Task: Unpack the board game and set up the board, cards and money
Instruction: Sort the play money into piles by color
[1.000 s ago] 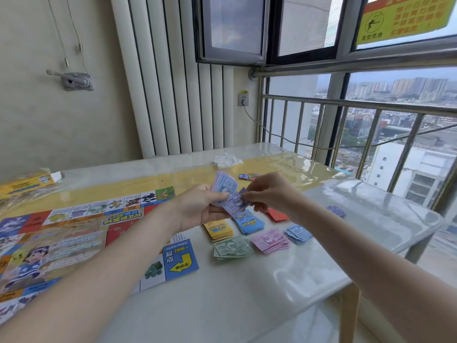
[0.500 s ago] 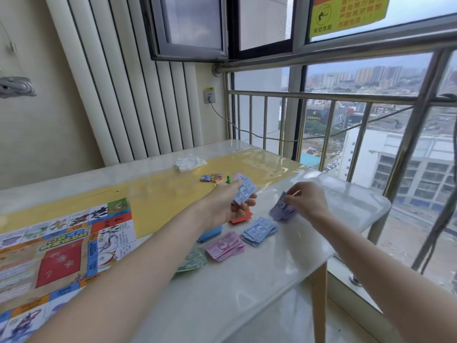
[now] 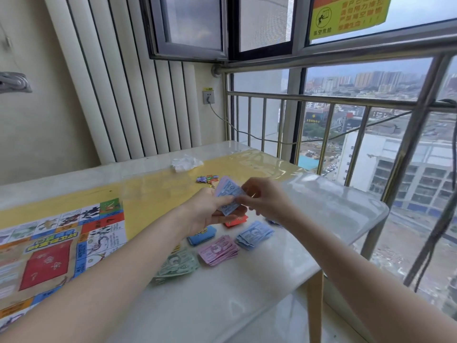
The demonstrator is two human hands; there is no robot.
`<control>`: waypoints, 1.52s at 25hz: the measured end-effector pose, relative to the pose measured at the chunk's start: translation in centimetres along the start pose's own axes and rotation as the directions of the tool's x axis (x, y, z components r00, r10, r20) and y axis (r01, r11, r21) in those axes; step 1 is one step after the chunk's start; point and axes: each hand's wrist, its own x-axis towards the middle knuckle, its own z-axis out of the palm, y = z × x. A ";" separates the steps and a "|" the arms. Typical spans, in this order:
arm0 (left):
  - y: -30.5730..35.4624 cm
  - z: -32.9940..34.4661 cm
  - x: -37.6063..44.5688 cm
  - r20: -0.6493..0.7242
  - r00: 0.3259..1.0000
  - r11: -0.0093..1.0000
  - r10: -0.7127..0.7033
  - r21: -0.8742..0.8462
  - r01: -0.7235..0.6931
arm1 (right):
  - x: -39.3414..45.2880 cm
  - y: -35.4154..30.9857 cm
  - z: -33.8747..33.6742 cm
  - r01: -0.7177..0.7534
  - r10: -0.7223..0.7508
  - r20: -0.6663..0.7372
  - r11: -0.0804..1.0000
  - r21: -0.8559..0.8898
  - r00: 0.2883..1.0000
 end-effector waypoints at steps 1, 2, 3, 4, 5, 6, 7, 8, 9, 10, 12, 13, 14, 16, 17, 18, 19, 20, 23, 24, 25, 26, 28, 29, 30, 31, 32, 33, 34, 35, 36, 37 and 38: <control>0.0 -0.4 -0.3 -0.005 1.000 1.000 0.001 -0.028 -0.001 | 0.0 -0.2 0.4 -0.004 0.004 0.003 0.999 0.046 1.000; -0.1 -0.8 -0.6 -0.007 1.000 0.997 -0.005 -0.071 0.004 | 0.1 -0.3 0.7 -0.015 0.016 -0.006 0.996 0.083 1.000; -0.1 -1.1 -0.9 -0.007 1.000 0.993 -0.010 -0.117 0.009 | 0.1 -0.5 0.8 -0.031 0.032 -0.010 0.993 0.113 0.999; 0.0 -1.5 -1.2 -0.007 1.000 0.989 -0.008 -0.147 0.007 | 0.2 -0.7 0.9 -0.045 0.046 -0.005 0.988 0.148 0.999; 0.0 -1.9 -1.5 -0.010 1.000 0.988 0.003 -0.154 -0.004 | 0.1 -1.0 0.8 -0.053 0.052 0.008 0.981 0.189 0.999; 0.0 -2.2 -1.7 -0.021 1.000 0.989 0.019 -0.144 -0.022 | 0.2 -1.3 0.8 -0.055 0.051 0.024 0.972 0.229 0.998; 0.0 -2.6 -1.9 -0.044 0.998 0.992 0.033 -0.121 -0.039 | 0.2 -1.6 0.7 -0.055 0.046 0.039 0.966 0.252 0.998; 0.1 -2.8 -2.0 -0.074 0.996 0.995 0.041 -0.087 -0.048 | 0.1 -1.9 0.6 -0.049 0.038 0.048 0.966 0.252 0.998; 0.1 -2.9 -2.1 -0.109 0.993 0.997 0.047 -0.053 -0.053 | 0.0 -2.1 0.5 -0.043 0.031 0.054 0.971 0.233 0.998; 0.1 -3.0 -2.2 -0.140 0.989 0.998 0.054 -0.029 -0.058 | 0.0 -2.3 0.6 -0.040 0.028 0.058 0.975 0.217 0.998; 0.1 -3.2 -2.5 -0.174 0.983 0.998 0.066 -0.012 -0.069 | -0.1 -2.8 0.7 -0.055 0.044 0.056 0.975 0.214 0.997; 0.1 -3.1 -2.7 -0.179 0.981 0.997 0.071 -0.009 -0.074 | -0.2 -3.0 0.7 -0.069 0.059 0.055 0.975 0.211 0.997; 0.0 -3.0 -2.8 -0.182 0.980 0.997 0.076 -0.002 -0.077 | -0.3 -3.1 0.6 -0.080 0.070 0.058 0.977 0.198 0.996; -0.2 -2.6 -3.1 -0.186 0.979 0.996 0.086 0.022 -0.084 | -0.7 -3.2 0.3 -0.100 0.087 0.077 0.978 0.183 0.993; -0.3 -2.4 -3.2 -0.184 0.979 0.996 0.093 0.032 -0.088 | -0.9 -3.2 0.1 -0.114 0.099 0.086 0.975 0.189 0.991; -0.4 -2.0 -3.3 -0.181 0.979 0.995 0.099 0.035 -0.094 | -1.1 -3.1 -0.1 -0.128 0.112 0.090 0.973 0.191 0.990; -0.5 -1.8 -3.3 -0.179 0.978 0.994 0.105 0.032 -0.101 | -1.3 -3.1 -0.3 -0.137 0.123 0.089 0.972 0.188 0.988; -0.5 -1.5 -3.3 -0.181 0.977 0.994 0.108 0.027 -0.105 | -1.4 -3.1 -0.5 -0.146 0.131 0.087 0.970 0.193 0.988; -0.5 -0.9 -3.2 -0.205 0.974 0.995 0.098 0.017 -0.096 | -1.9 -3.0 -0.9 -0.162 0.145 0.084 0.949 0.270 0.986; -0.6 -0.8 -3.2 -0.208 0.974 0.996 0.086 0.011 -0.086 | -2.0 -3.0 -0.9 -0.160 0.144 0.076 0.949 0.271 0.987; -0.6 -0.7 -3.2 -0.204 0.976 0.997 0.076 0.005 -0.076 | -2.0 -2.9 -1.0 -0.152 0.139 0.069 0.957 0.248 0.988; -0.7 -0.6 -3.3 -0.193 0.979 0.998 0.067 -0.005 -0.069 | -1.9 -2.9 -0.9 -0.145 0.134 0.065 0.966 0.215 0.989; -0.7 -0.4 -3.3 -0.176 0.983 0.998 0.057 -0.030 -0.063 | -1.8 -2.8 -0.7 -0.144 0.135 0.062 0.974 0.173 0.989; -0.7 -0.4 -3.3 -0.179 0.982 0.997 0.058 -0.032 -0.065 | -1.8 -2.8 -0.6 -0.147 0.139 0.060 0.974 0.172 0.989; -0.6 -0.5 -3.2 -0.189 0.980 0.997 0.061 -0.031 -0.068 | -1.8 -2.7 -0.5 -0.150 0.142 0.058 0.972 0.181 0.988; -0.6 -0.6 -3.1 -0.204 0.977 0.997 0.064 -0.030 -0.072 | -1.8 -2.7 -0.5 -0.154 0.145 0.058 0.968 0.197 0.988; -0.6 -0.9 -3.1 -0.218 0.974 0.996 0.067 -0.036 -0.076 | -1.9 -2.6 -0.7 -0.160 0.151 0.057 0.963 0.216 0.987; -0.6 -1.2 -3.0 -0.228 0.971 0.996 0.067 -0.047 -0.080 | -1.9 -2.4 -1.1 -0.170 0.162 0.054 0.957 0.235 0.985; -0.6 -1.5 -3.0 -0.234 0.970 0.995 0.065 -0.059 -0.081 | -1.9 -2.0 -1.5 -0.181 0.176 0.042 0.951 0.252 0.983; -0.6 -1.8 -3.0 -0.233 0.971 0.995 0.061 -0.068 -0.079 | -1.9 -1.6 -2.0 -0.194 0.194 0.026 0.944 0.266 0.981; -0.8 -2.1 -3.0 -0.227 0.972 0.995 0.055 -0.074 -0.074 | -2.1 -1.0 -2.4 -0.213 0.217 0.015 0.937 0.276 0.976; -0.9 -2.2 -3.1 -0.219 0.974 0.995 0.051 -0.075 -0.069 | -2.3 -0.3 -2.5 -0.238 0.244 0.015 0.929 0.282 0.970; -1.0 -2.2 -3.1 -0.211 0.976 0.995 0.046 -0.073 -0.063 | -2.6 0.3 -2.5 -0.265 0.270 0.025 0.921 0.284 0.963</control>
